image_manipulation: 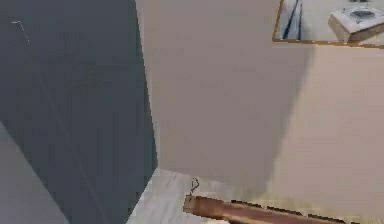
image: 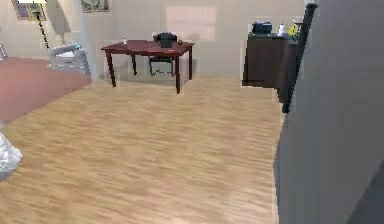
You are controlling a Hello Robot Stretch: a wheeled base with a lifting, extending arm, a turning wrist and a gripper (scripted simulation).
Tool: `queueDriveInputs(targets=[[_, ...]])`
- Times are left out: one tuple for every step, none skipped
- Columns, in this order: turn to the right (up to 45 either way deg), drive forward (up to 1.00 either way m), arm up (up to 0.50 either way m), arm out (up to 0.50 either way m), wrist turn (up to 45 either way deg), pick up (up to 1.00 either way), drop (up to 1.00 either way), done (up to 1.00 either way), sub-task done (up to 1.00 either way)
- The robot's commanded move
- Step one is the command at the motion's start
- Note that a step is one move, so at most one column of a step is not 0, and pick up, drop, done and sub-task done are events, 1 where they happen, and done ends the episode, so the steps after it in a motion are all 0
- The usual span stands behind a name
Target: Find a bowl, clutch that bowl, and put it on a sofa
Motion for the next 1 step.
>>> queueDriveInputs(targets=[[0.0,1.0,0.0,0.0,0.0,0.0,0.0,0.0,0.0]])
